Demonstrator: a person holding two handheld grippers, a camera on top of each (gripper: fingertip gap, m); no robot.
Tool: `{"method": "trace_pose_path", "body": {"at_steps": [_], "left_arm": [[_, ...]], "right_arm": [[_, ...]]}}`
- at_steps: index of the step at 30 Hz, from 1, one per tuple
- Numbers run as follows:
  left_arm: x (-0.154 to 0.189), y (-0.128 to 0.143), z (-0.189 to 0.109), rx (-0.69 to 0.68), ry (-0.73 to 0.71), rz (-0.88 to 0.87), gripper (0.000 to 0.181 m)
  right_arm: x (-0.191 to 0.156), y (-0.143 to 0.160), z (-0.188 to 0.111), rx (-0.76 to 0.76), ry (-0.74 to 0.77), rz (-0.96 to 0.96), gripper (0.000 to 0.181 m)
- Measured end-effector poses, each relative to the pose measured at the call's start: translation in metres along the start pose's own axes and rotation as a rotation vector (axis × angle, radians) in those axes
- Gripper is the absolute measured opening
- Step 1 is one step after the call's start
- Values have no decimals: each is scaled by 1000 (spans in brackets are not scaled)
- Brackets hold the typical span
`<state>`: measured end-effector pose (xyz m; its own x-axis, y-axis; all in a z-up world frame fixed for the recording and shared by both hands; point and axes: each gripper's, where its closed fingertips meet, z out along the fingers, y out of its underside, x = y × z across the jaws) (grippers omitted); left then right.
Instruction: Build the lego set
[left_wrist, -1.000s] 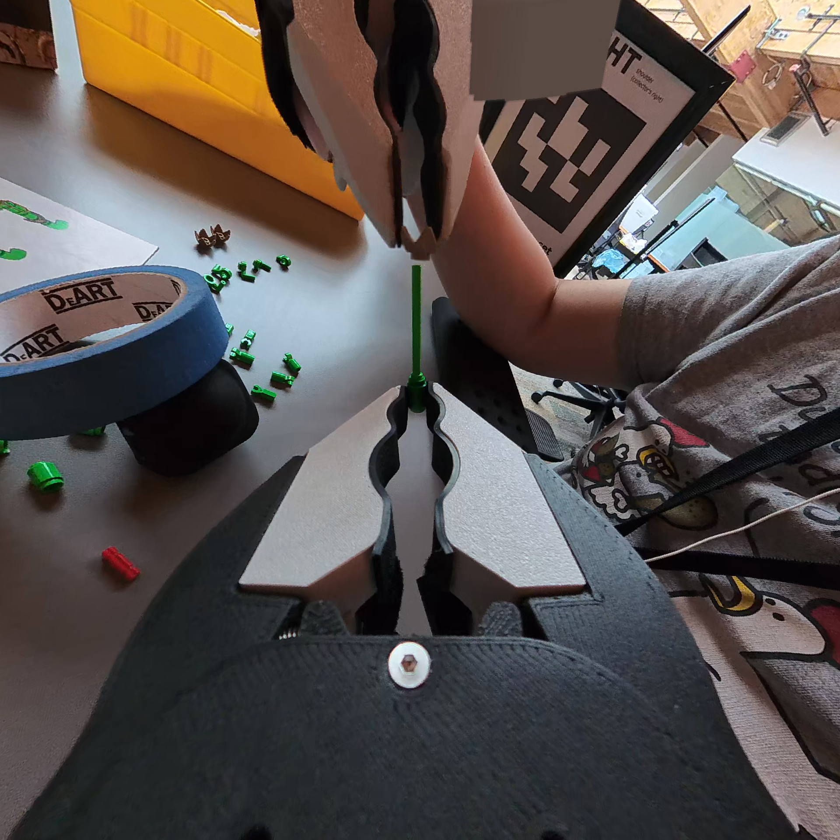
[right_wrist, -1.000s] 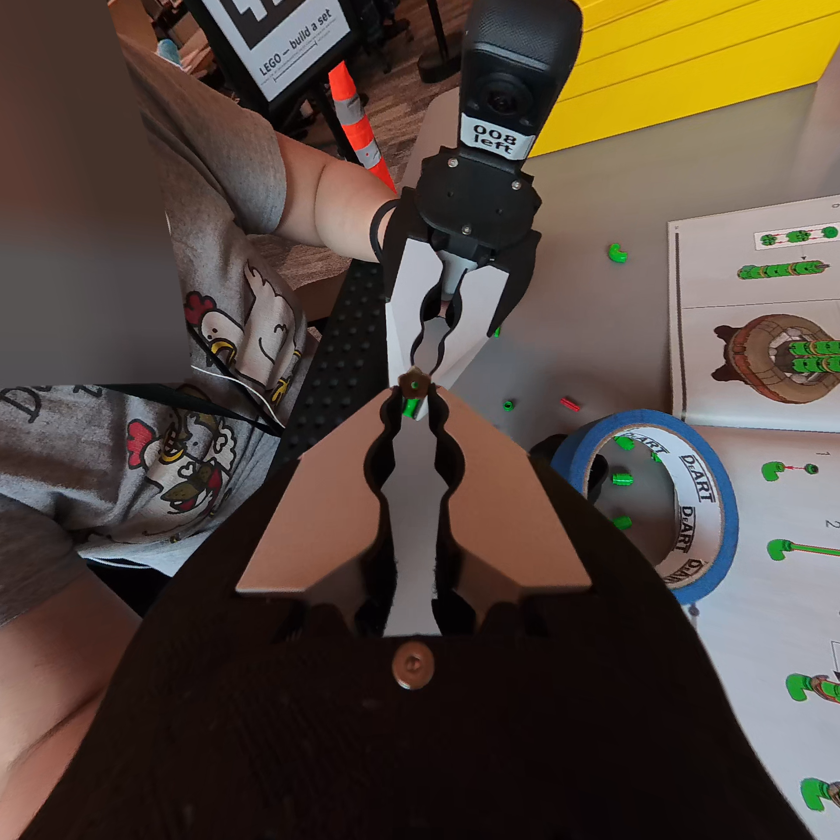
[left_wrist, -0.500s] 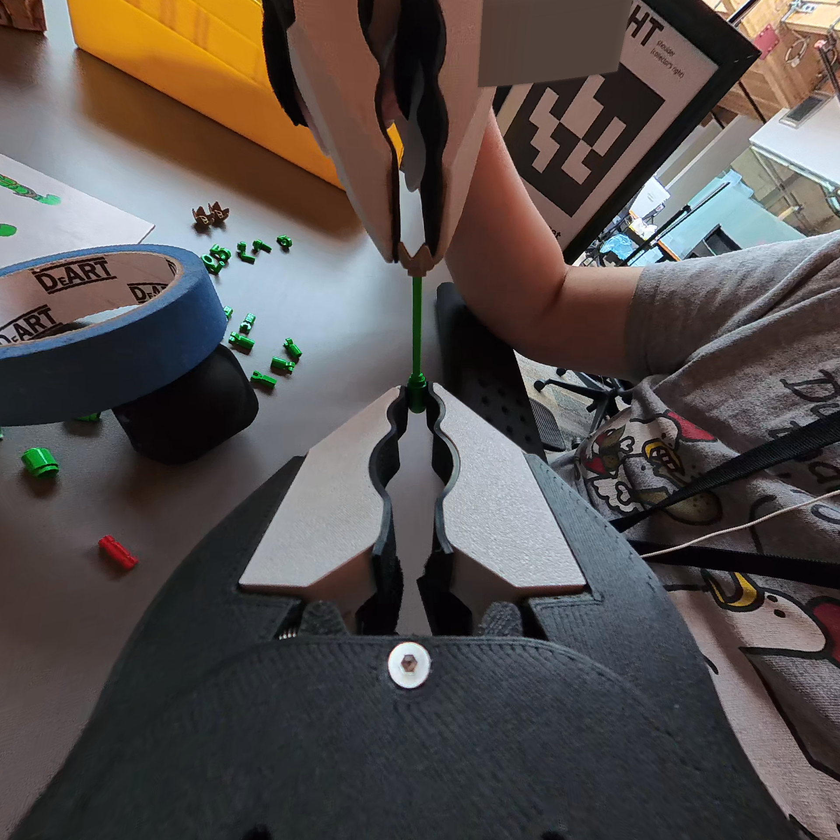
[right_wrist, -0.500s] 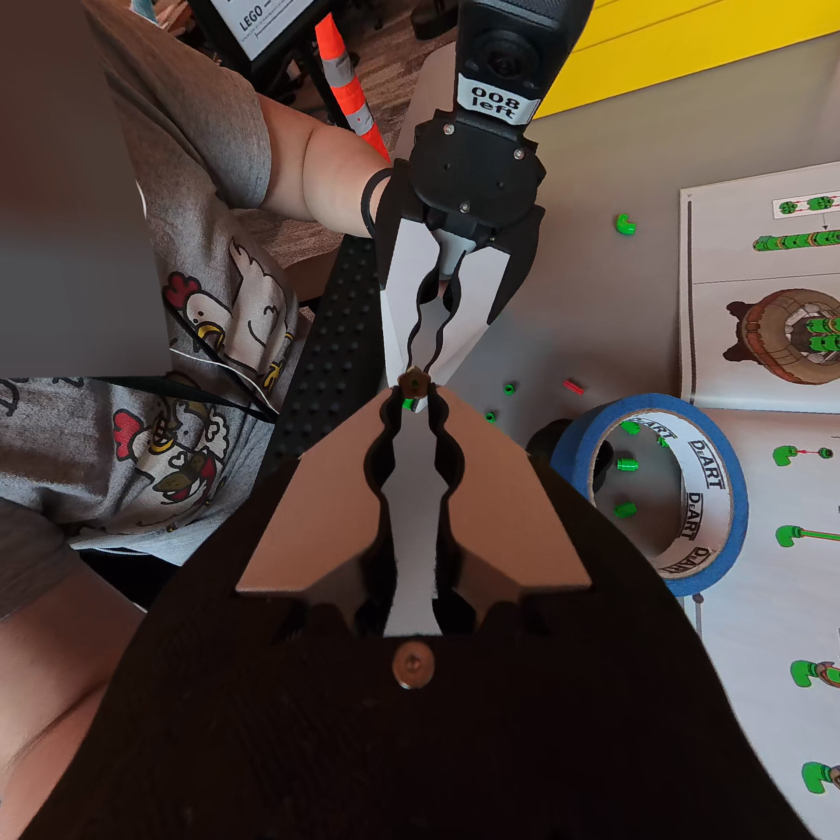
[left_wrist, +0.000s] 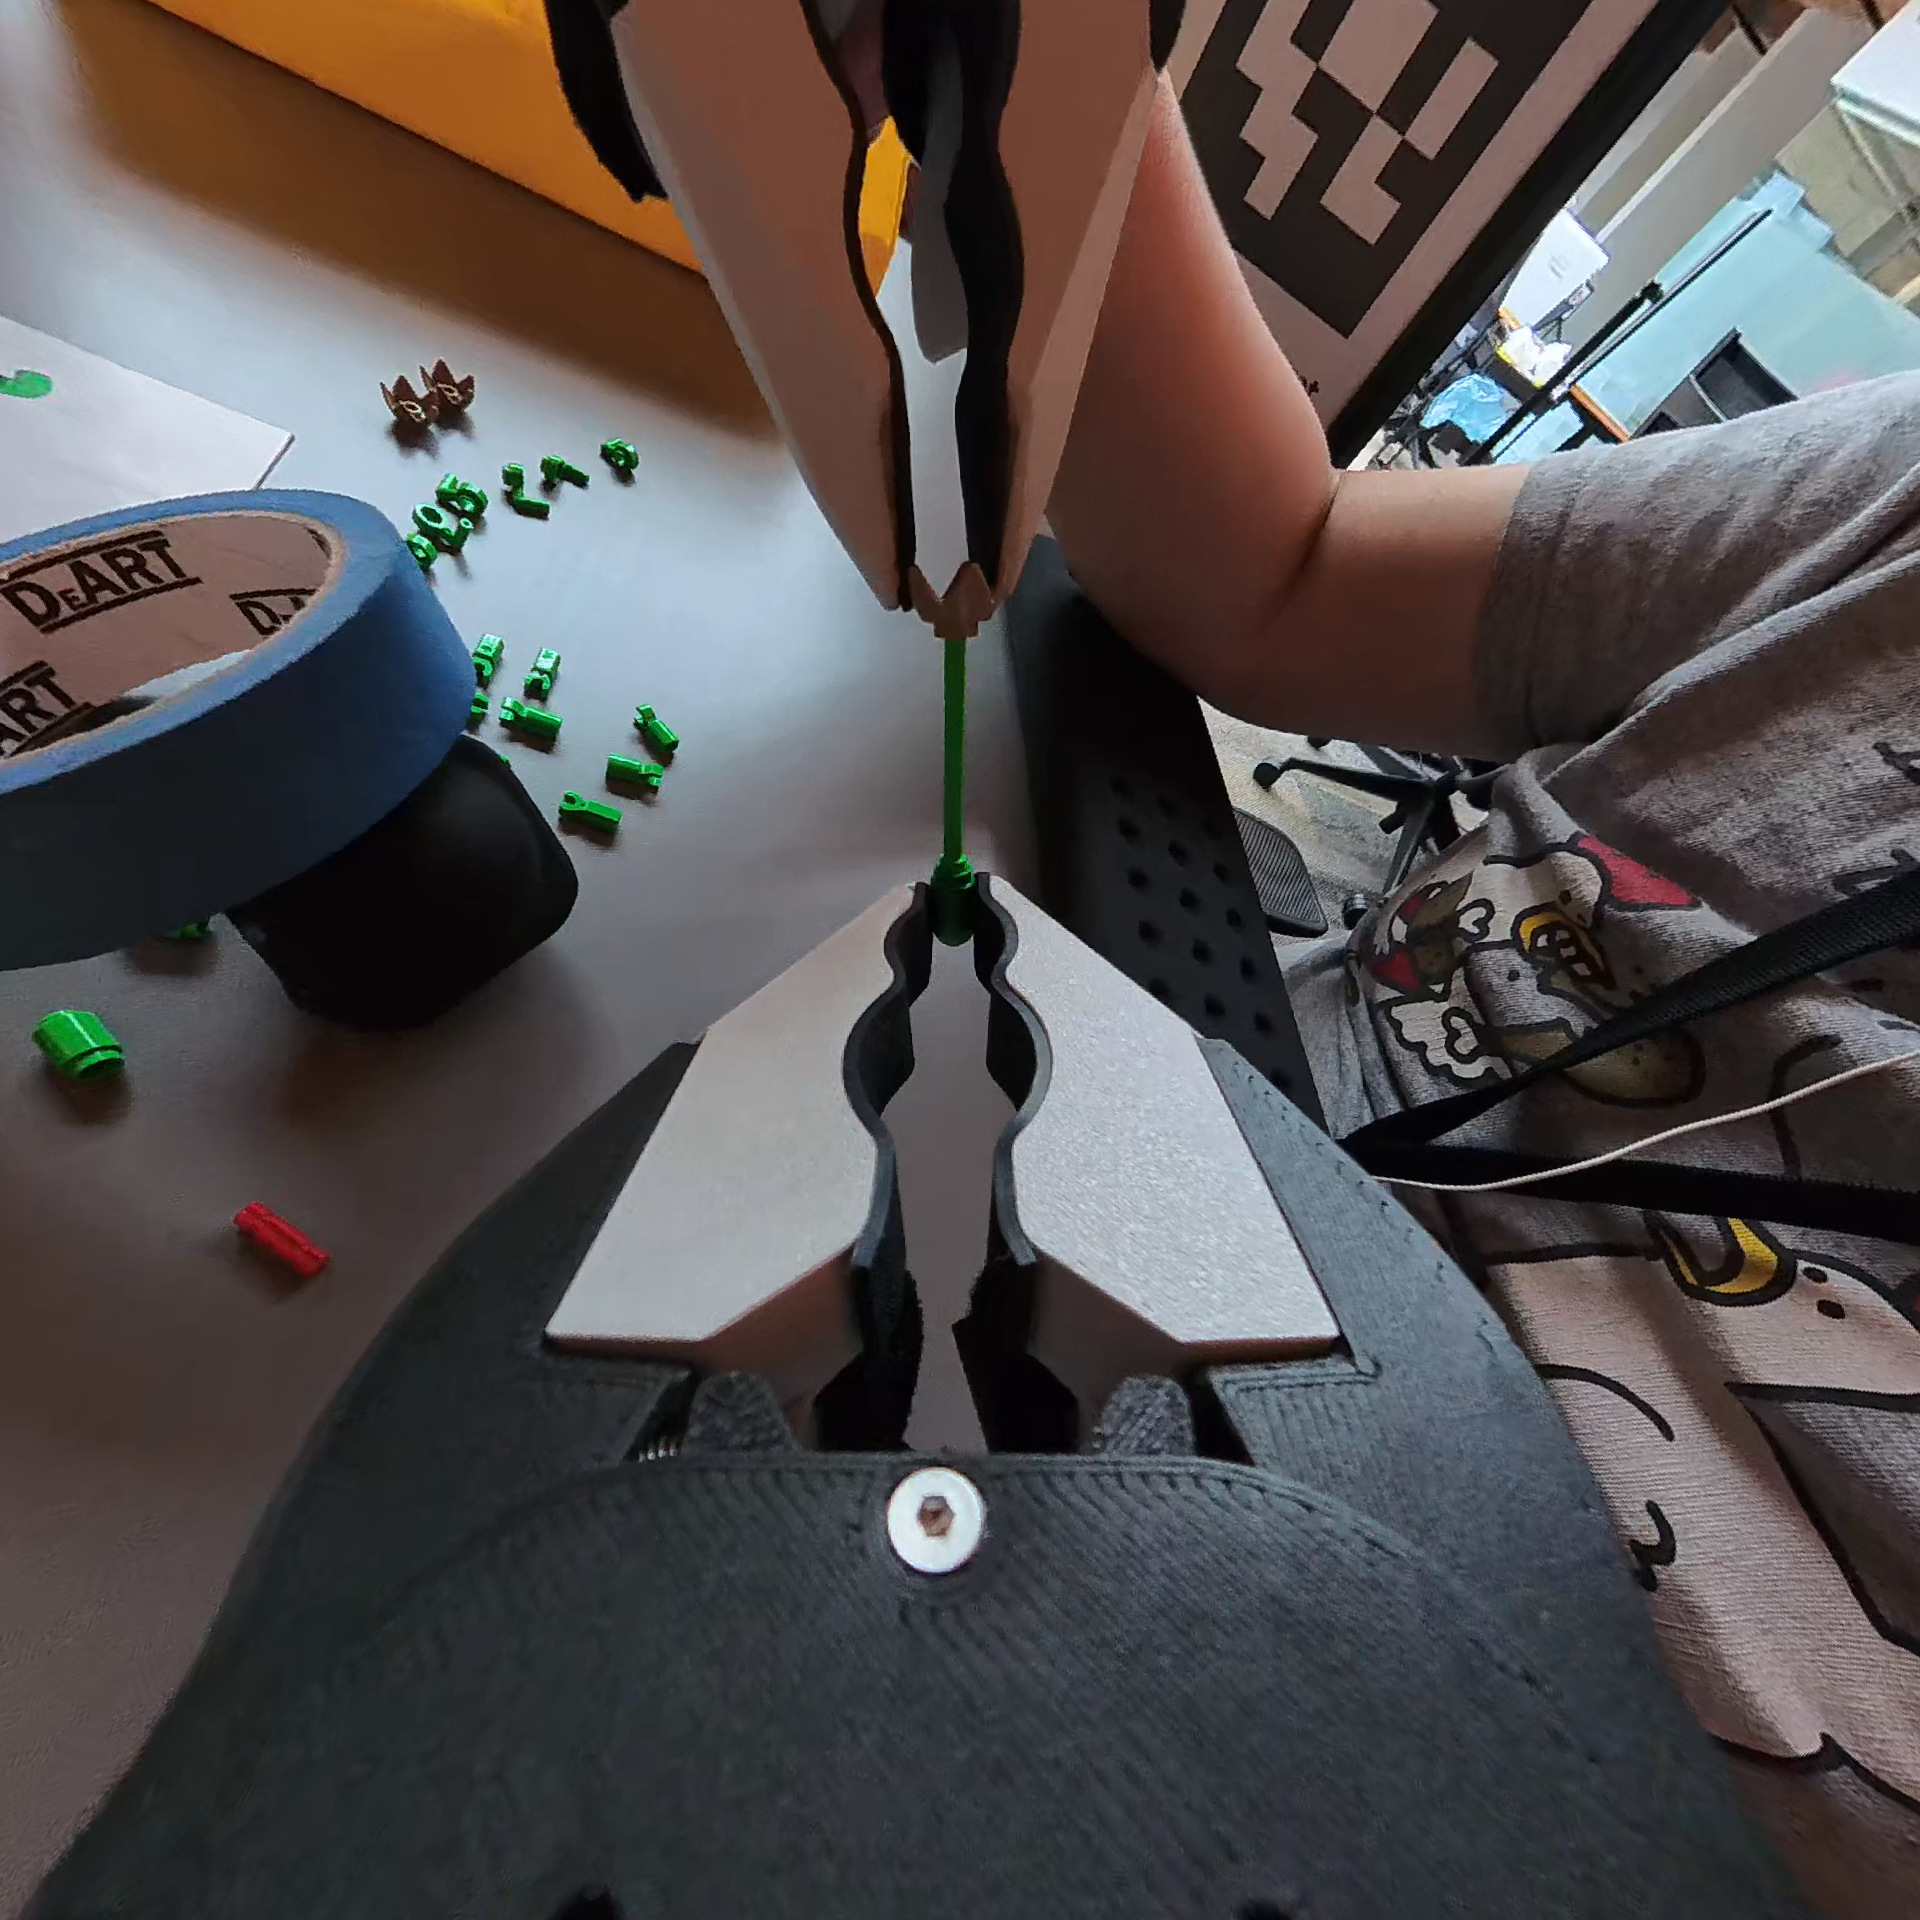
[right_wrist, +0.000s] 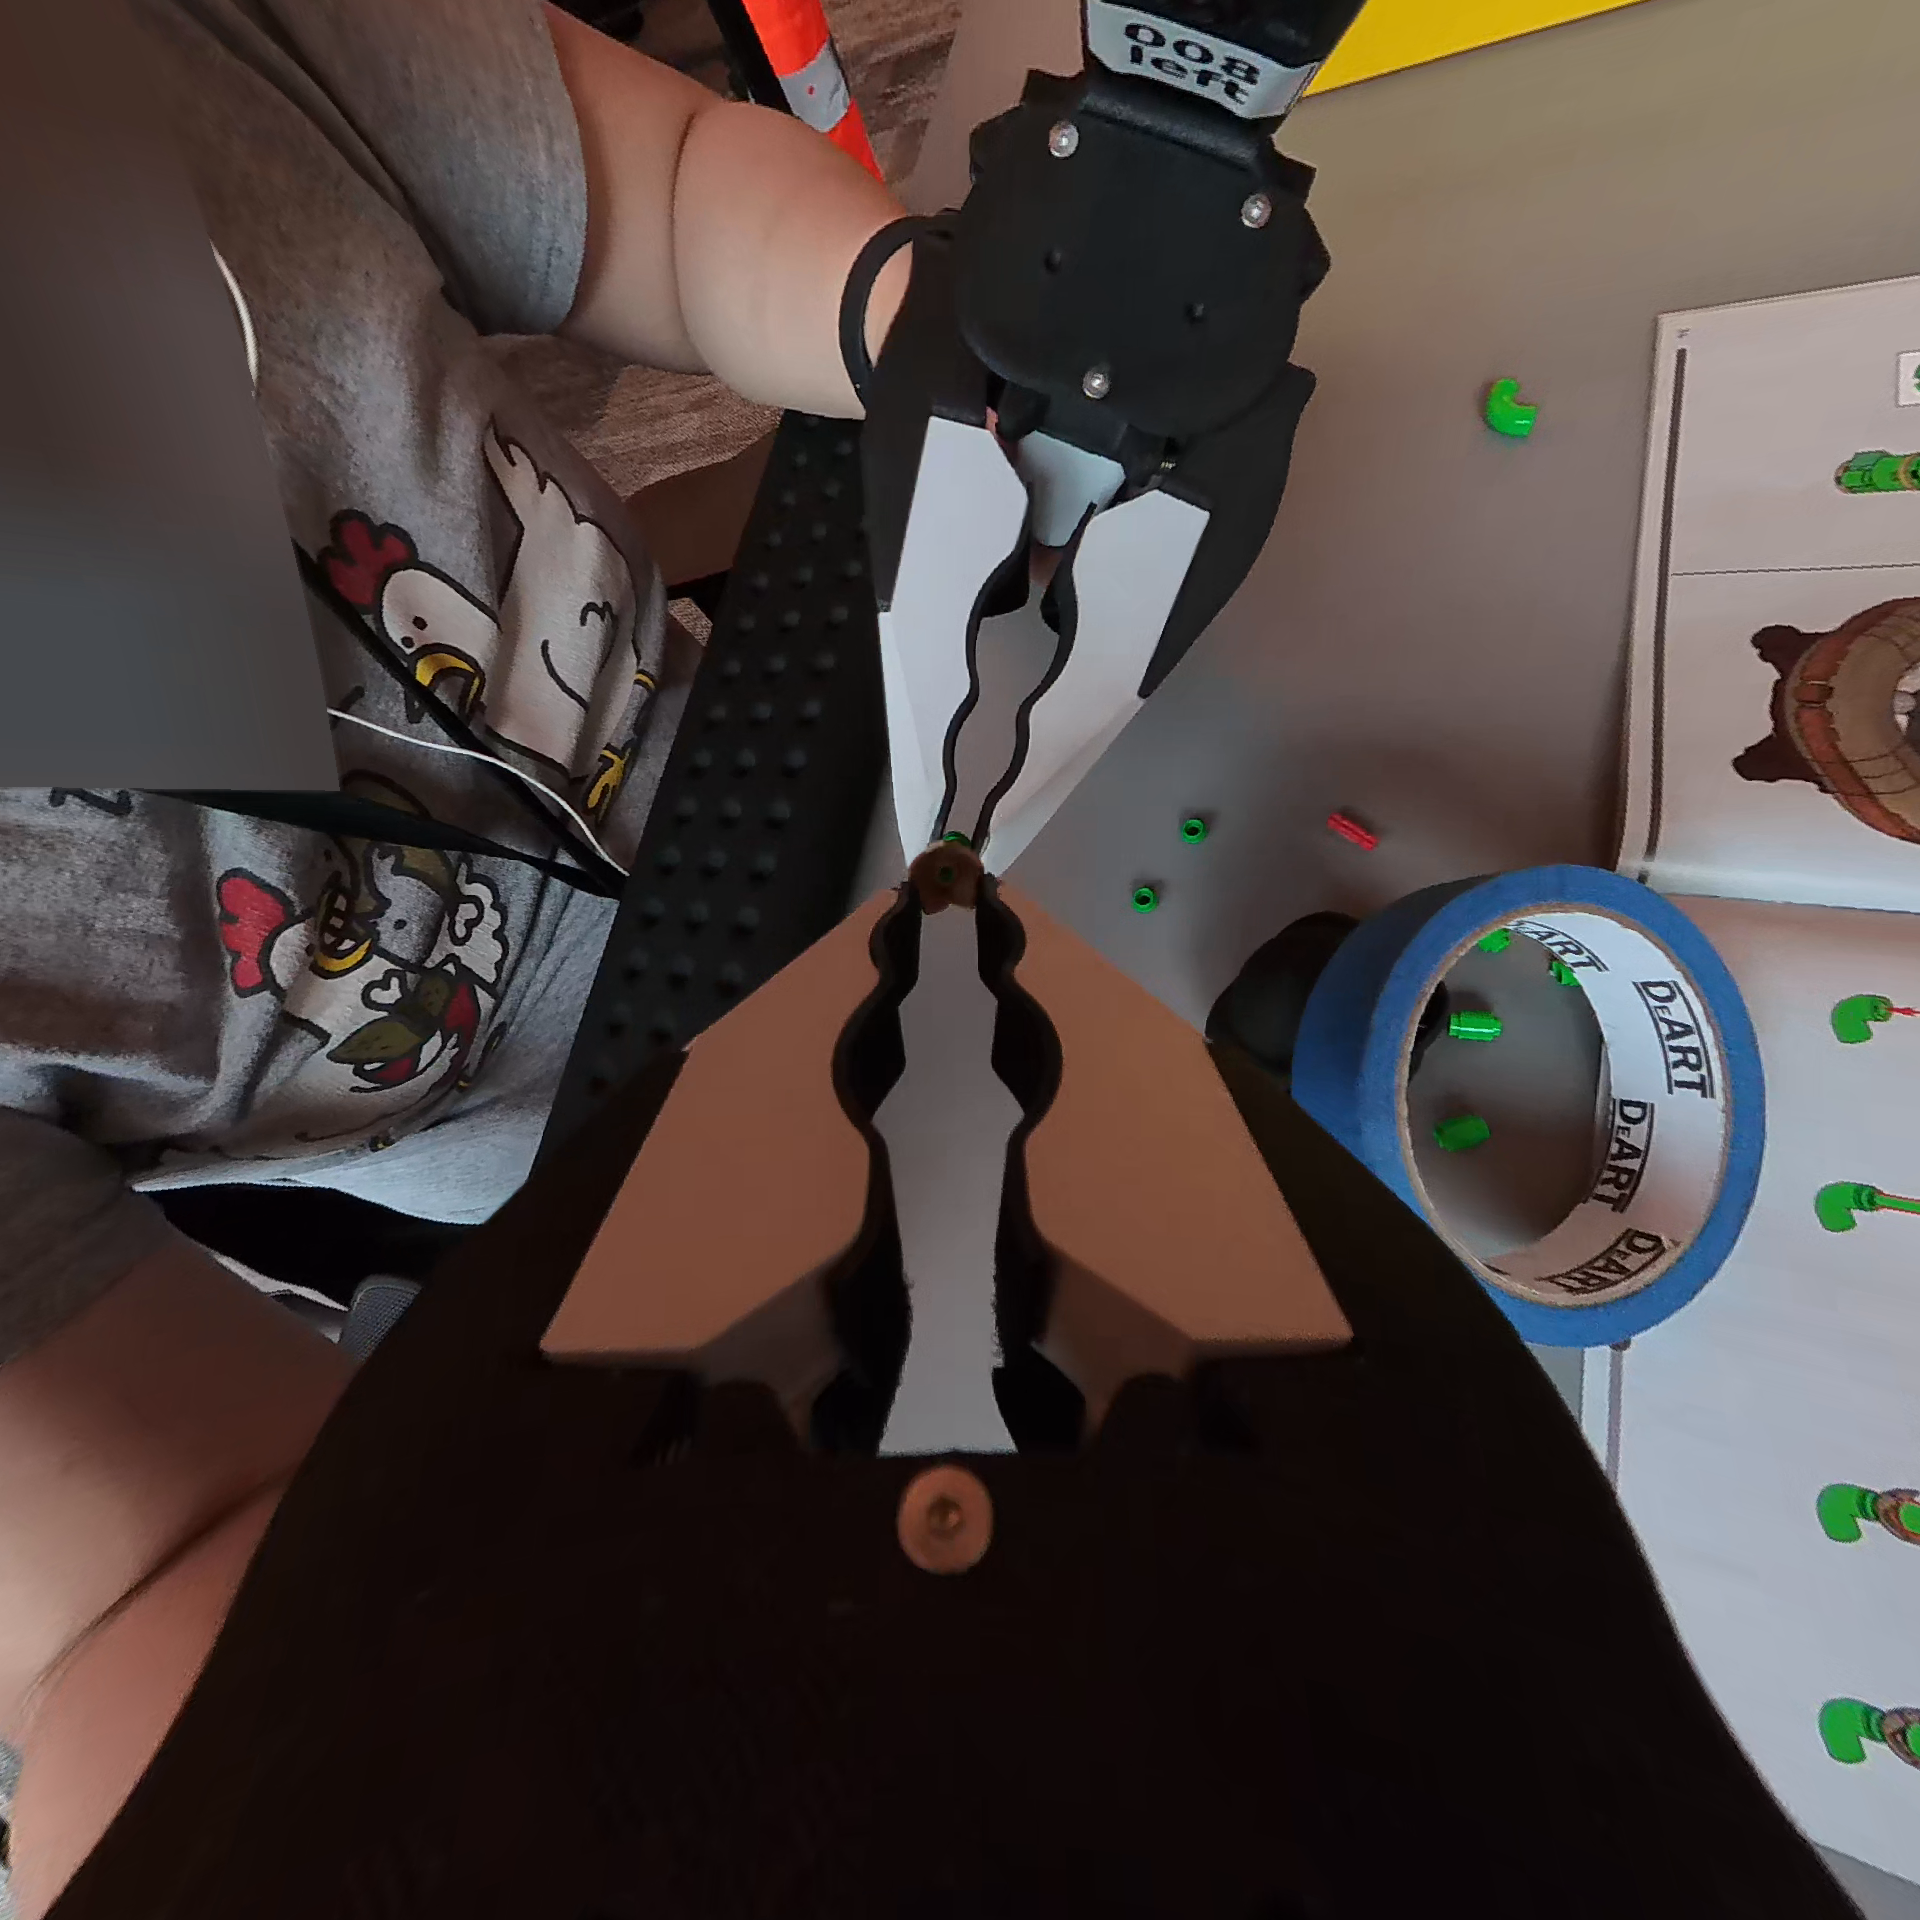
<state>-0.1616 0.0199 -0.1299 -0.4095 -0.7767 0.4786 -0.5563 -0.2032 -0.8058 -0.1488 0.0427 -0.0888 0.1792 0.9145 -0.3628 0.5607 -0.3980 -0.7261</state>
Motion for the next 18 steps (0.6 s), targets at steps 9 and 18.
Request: {"method": "trace_pose_path", "body": {"at_steps": [9, 18], "left_arm": [[0, 5, 2, -27, 22, -30, 5], [3, 7, 6, -21, 73, -29, 5]], "right_arm": [[4, 7, 5, -40, 34, 0, 8], [2, 4, 7, -20, 11, -17, 8]]}}
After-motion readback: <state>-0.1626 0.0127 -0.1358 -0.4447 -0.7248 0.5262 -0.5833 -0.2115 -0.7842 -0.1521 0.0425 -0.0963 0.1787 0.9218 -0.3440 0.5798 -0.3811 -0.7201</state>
